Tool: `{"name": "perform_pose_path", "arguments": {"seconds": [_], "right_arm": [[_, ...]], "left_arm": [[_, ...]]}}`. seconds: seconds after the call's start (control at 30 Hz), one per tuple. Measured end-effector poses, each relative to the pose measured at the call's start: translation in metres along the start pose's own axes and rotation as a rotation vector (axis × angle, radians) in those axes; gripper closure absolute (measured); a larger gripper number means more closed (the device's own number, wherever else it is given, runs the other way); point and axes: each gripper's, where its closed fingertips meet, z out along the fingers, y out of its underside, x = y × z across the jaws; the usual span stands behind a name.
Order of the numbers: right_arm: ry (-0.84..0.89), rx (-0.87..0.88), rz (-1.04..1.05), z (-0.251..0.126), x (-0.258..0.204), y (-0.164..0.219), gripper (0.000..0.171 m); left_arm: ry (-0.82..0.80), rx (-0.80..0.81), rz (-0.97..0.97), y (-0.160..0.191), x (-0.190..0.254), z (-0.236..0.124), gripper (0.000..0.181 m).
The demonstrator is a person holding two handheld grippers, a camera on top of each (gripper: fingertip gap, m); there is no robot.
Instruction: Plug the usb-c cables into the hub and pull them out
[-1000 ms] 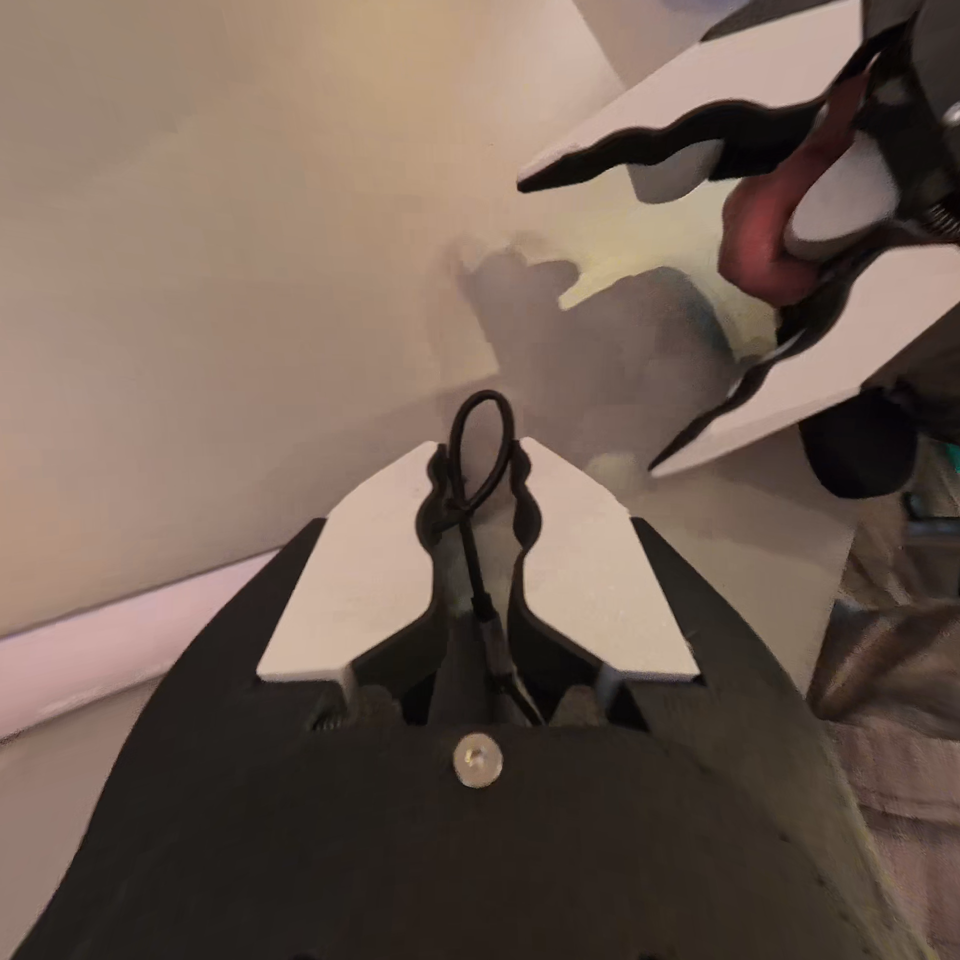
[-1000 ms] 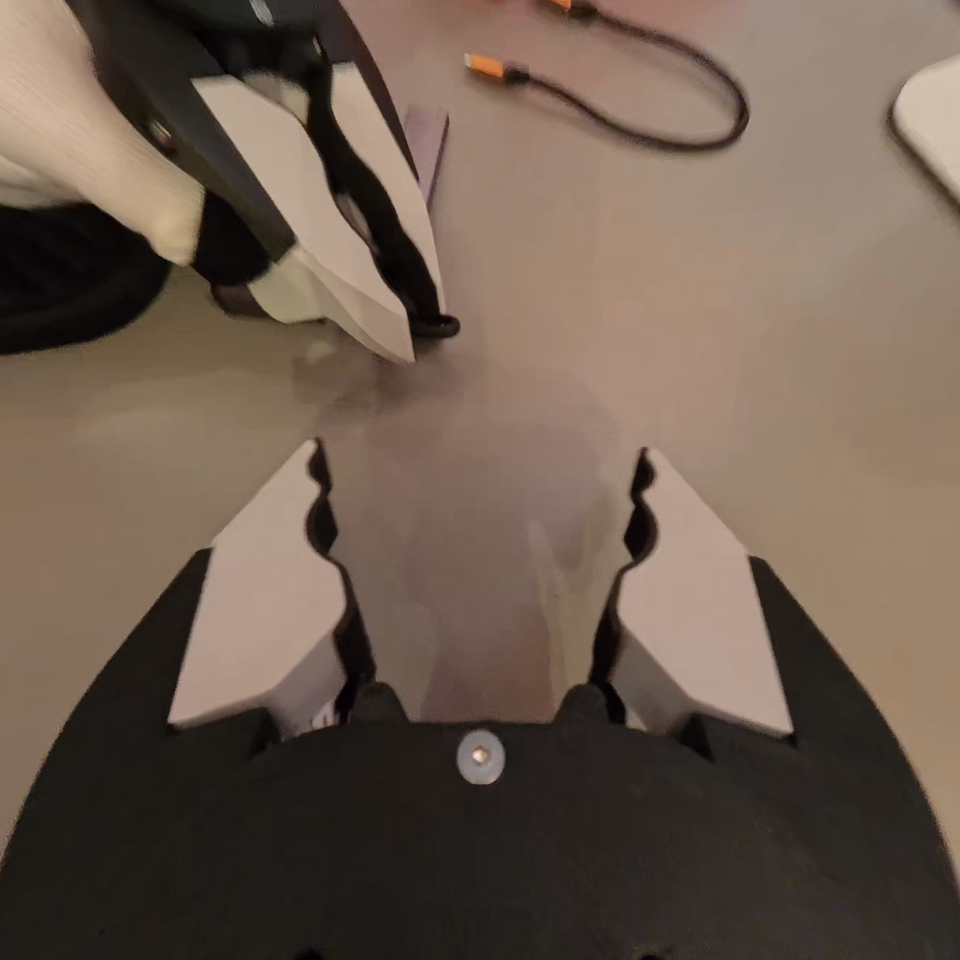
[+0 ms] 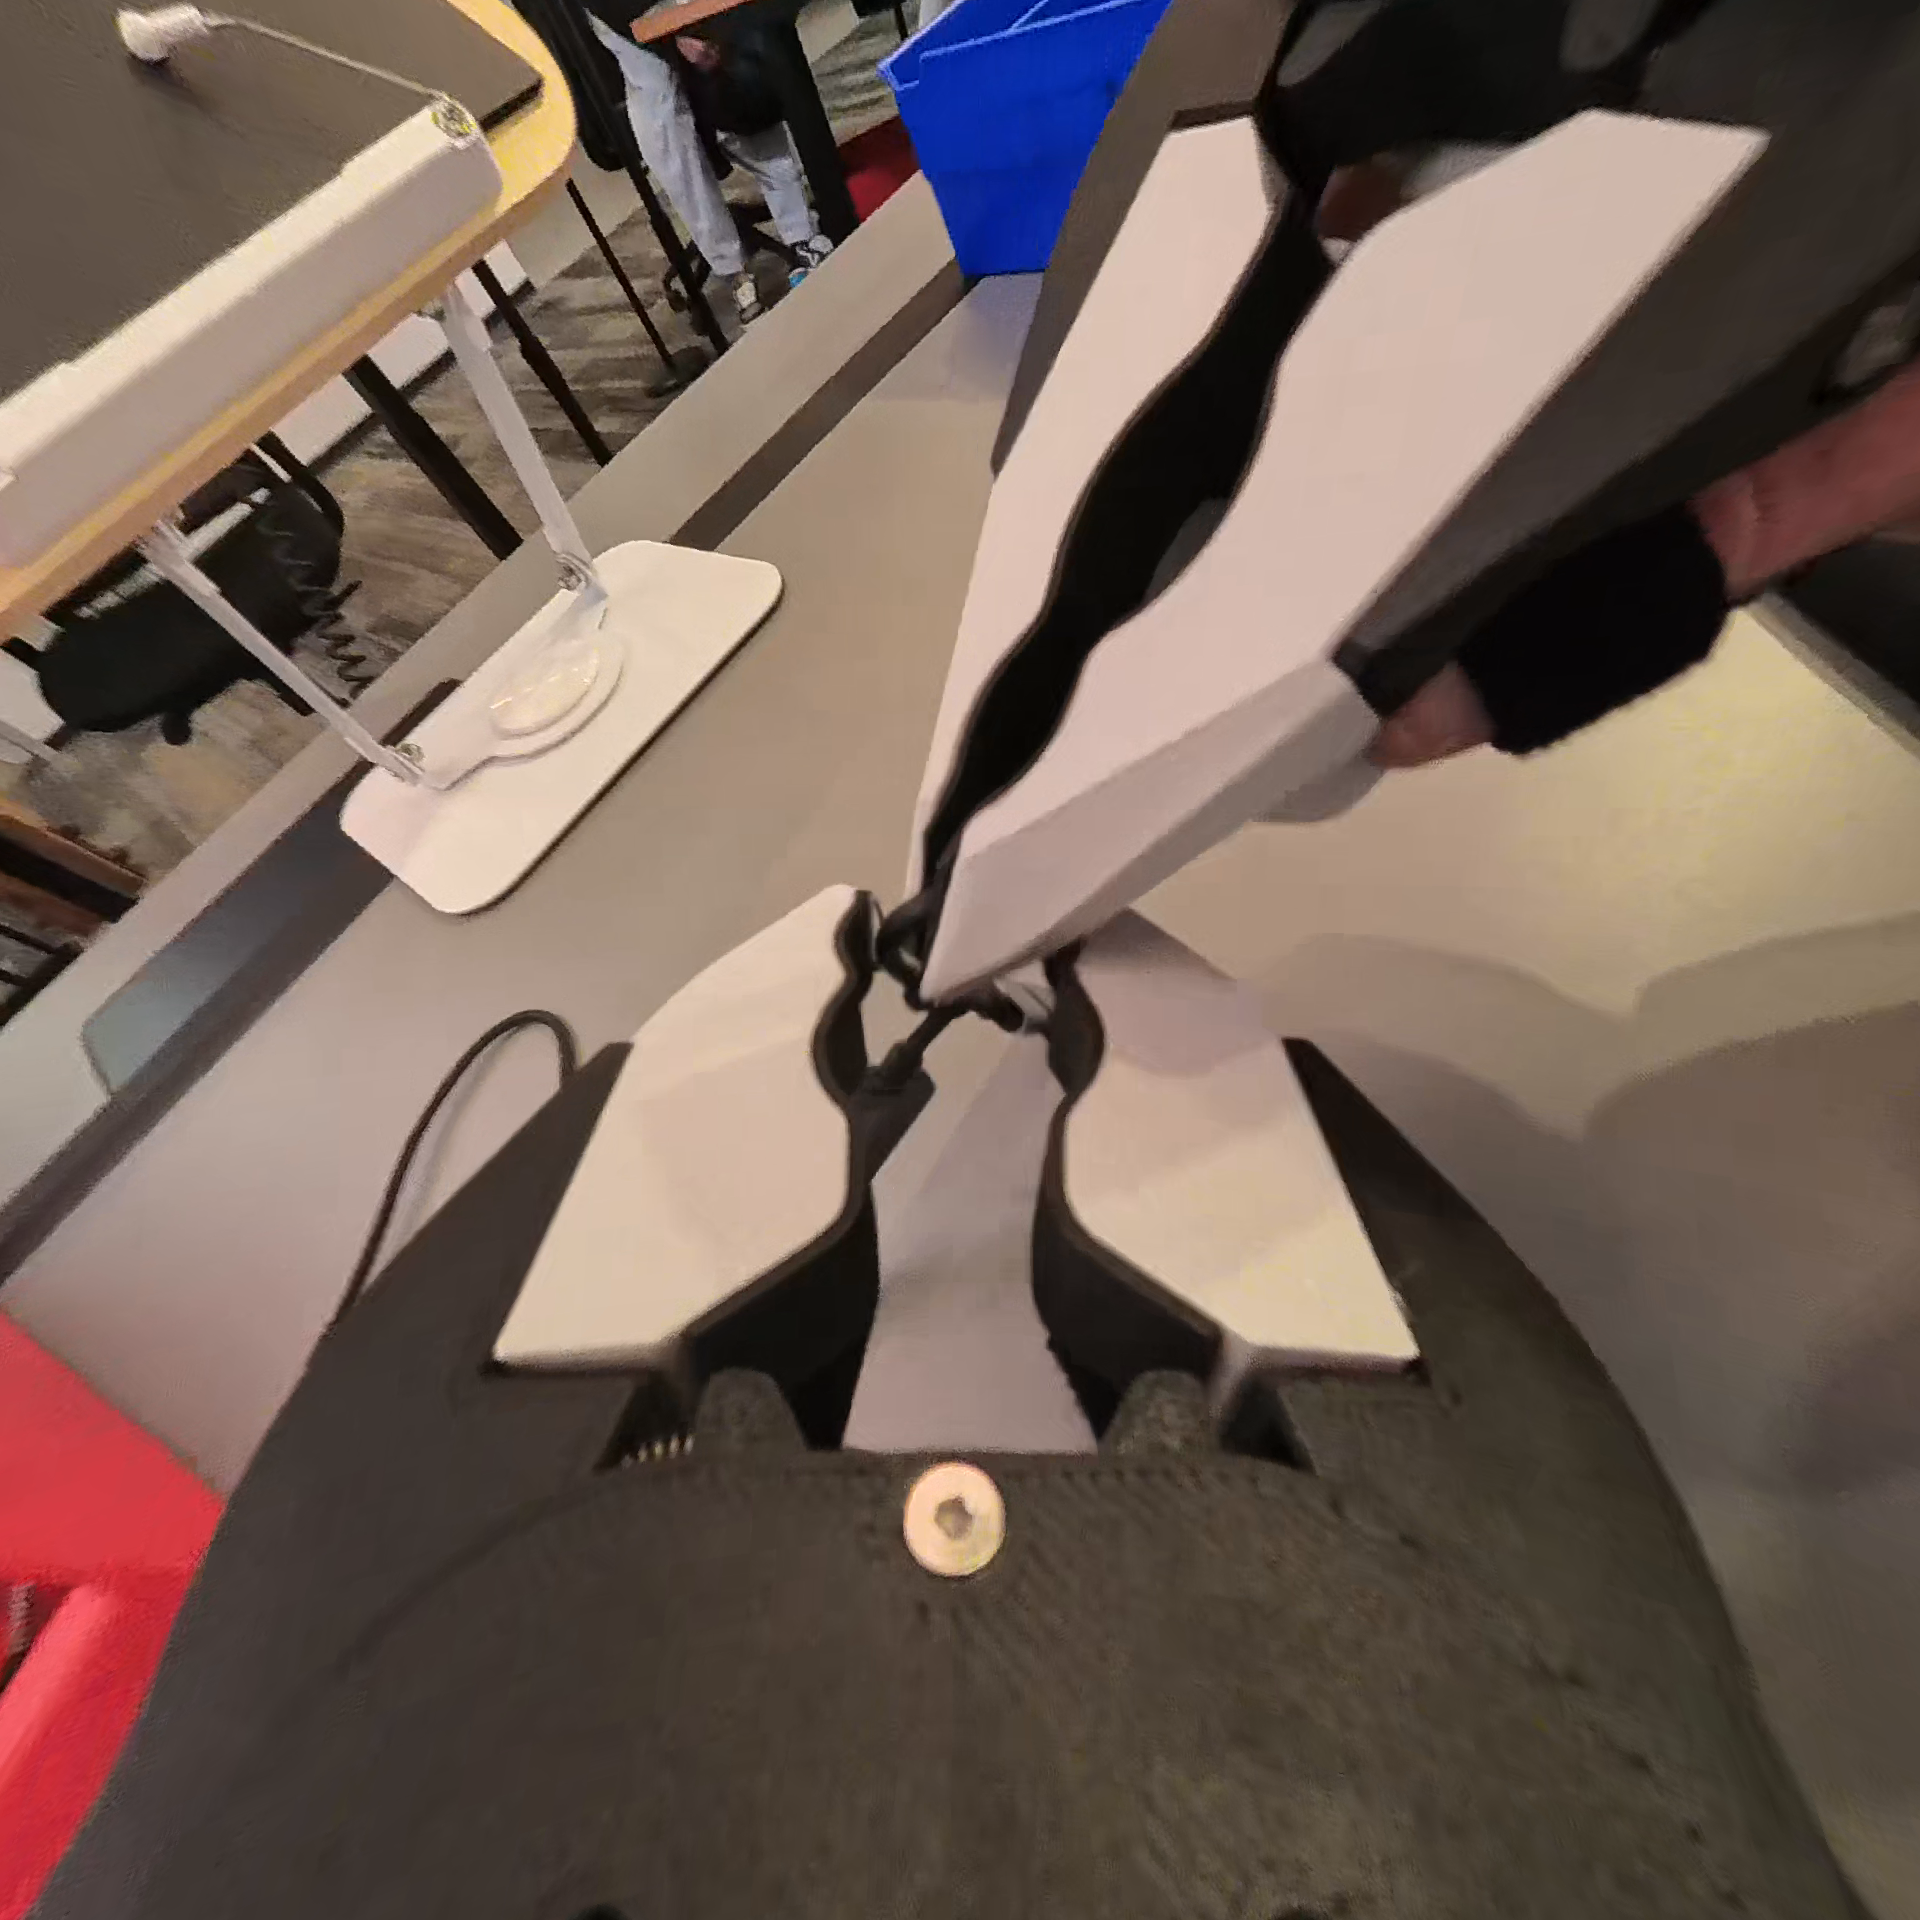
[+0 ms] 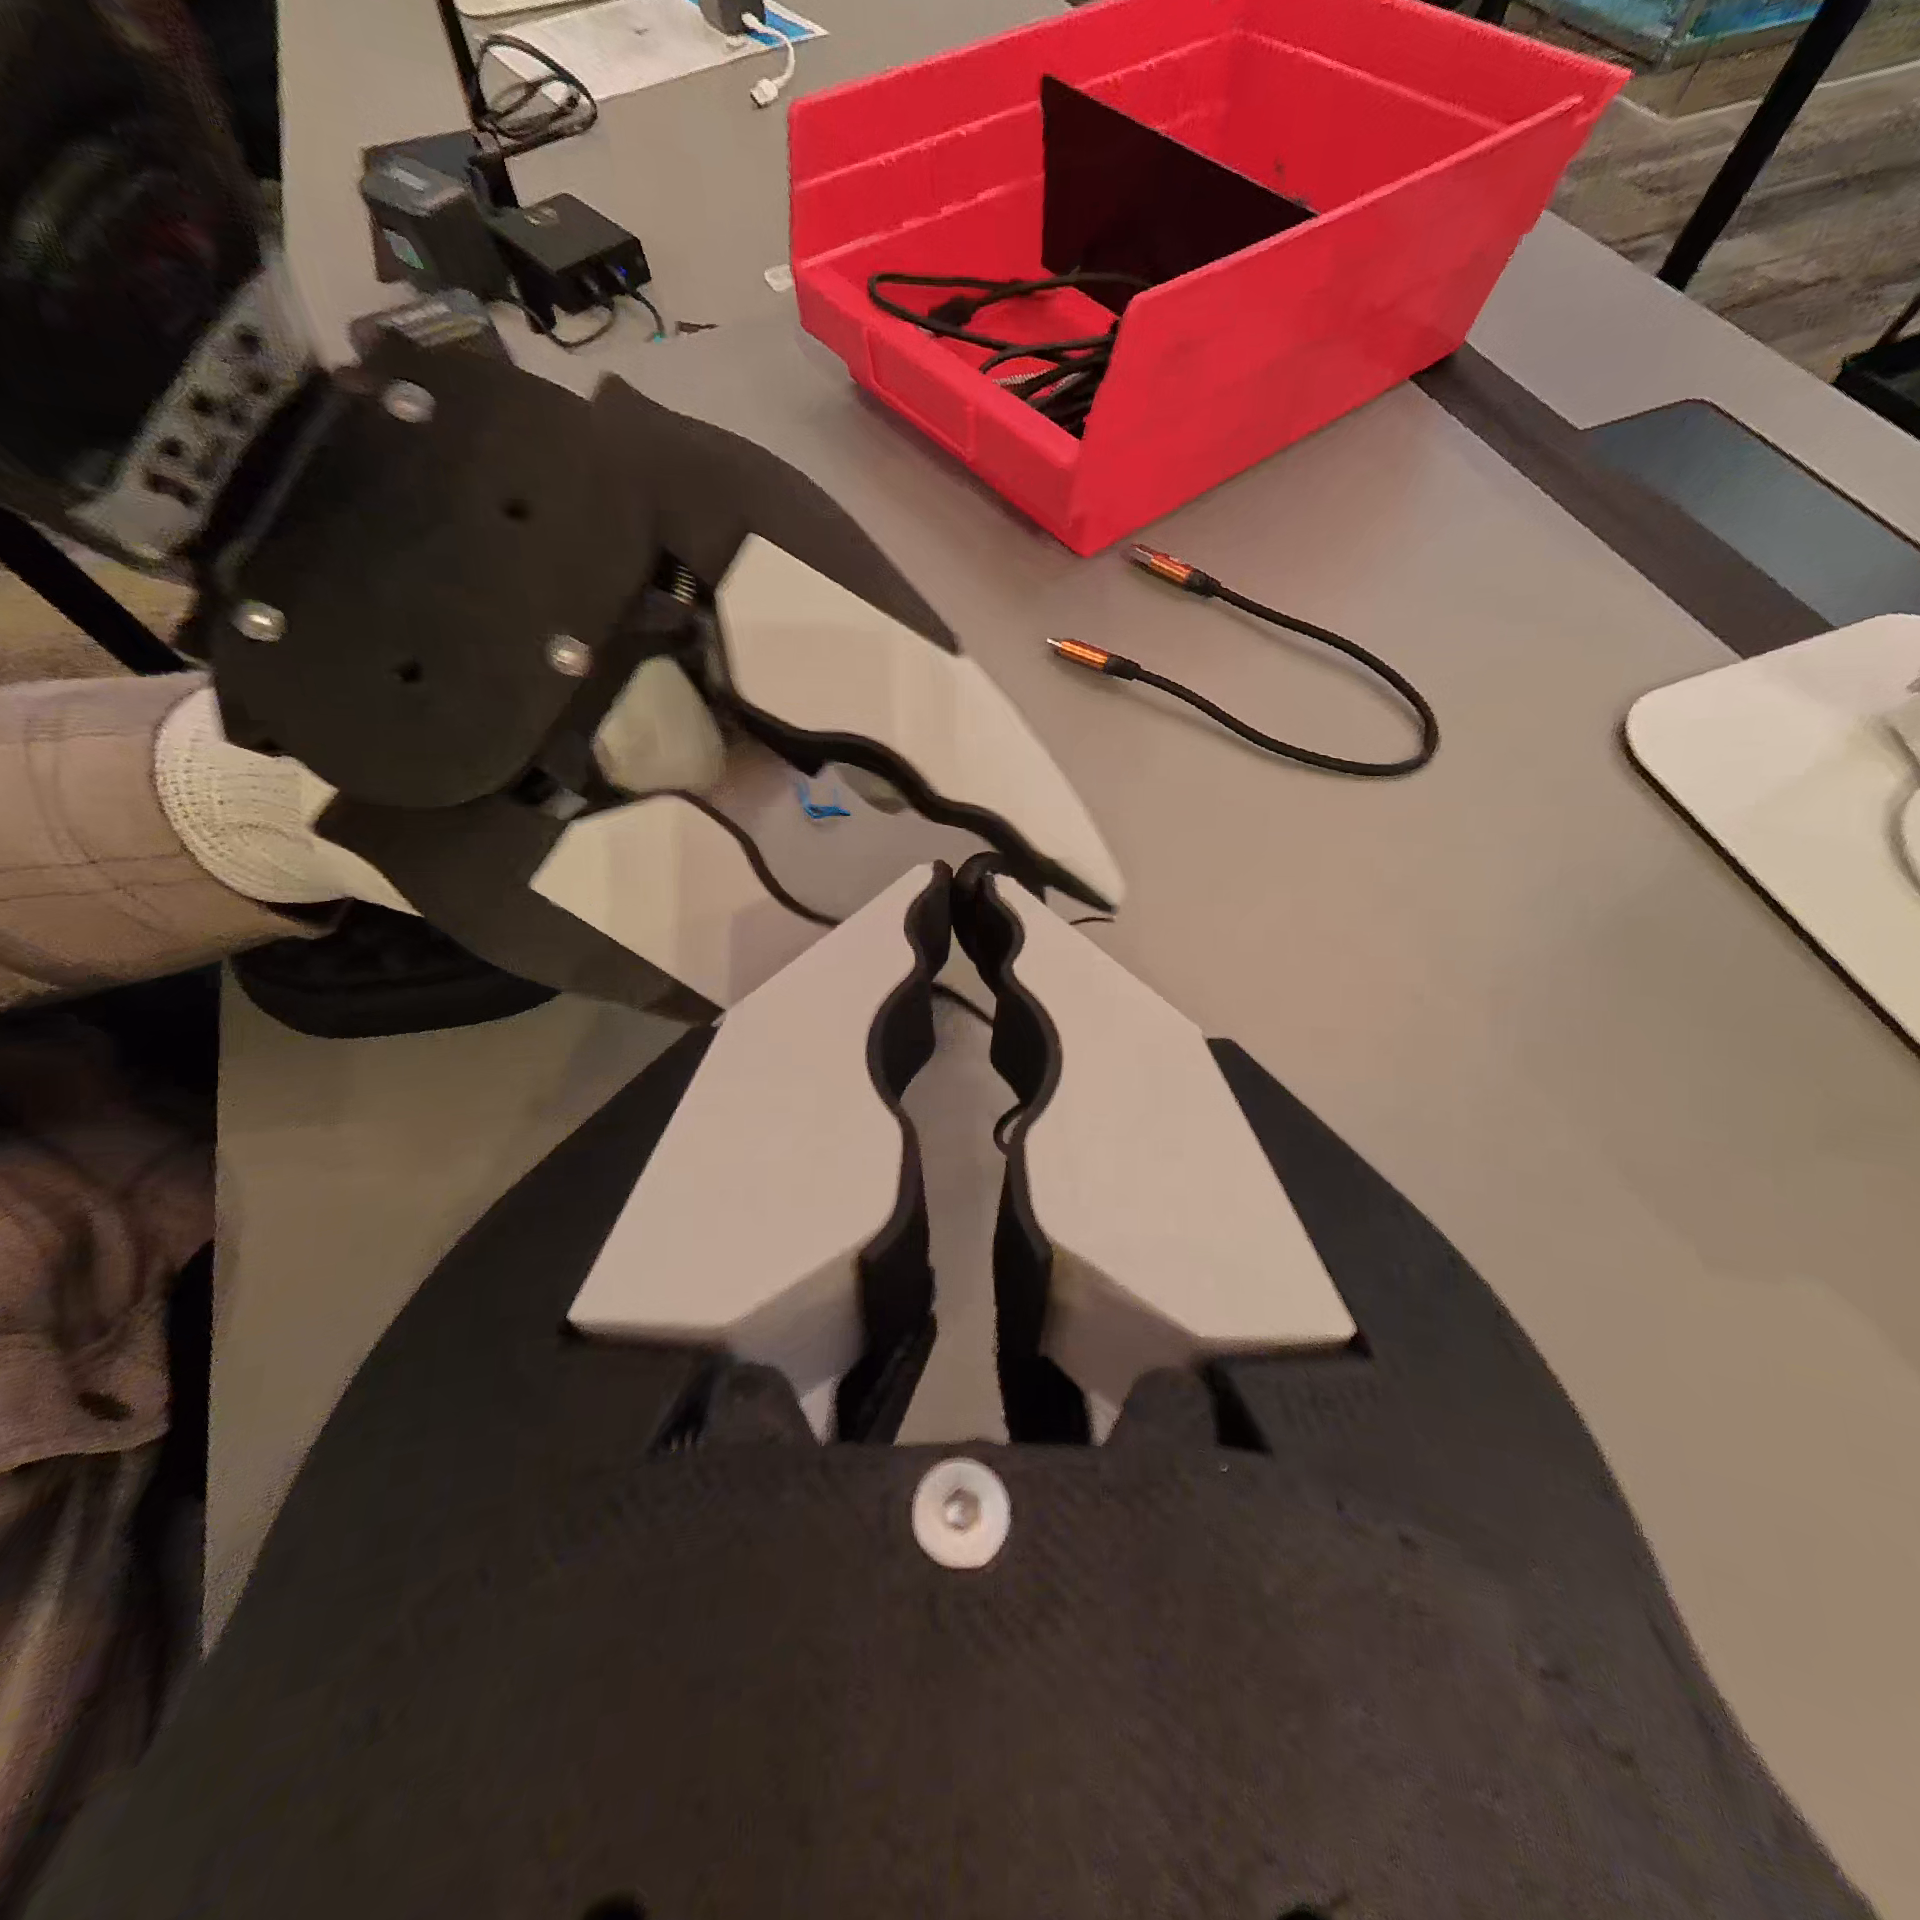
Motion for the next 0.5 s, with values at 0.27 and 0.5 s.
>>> {"name": "perform_pose_path", "arguments": {"seconds": [0.27,0.5], "right_arm": [[-0.056,0.066,0.065,0.001,-0.003,-0.003,0.171],[-0.243,0.239,0.329,-0.016,0.006,-0.018,0.171]], "left_arm": [[0.047,-0.052,-0.108,0.006,0.005,0.021,0.134],[0.09,0.064,-0.227,-0.006,-0.002,-0.008,0.159]]}}
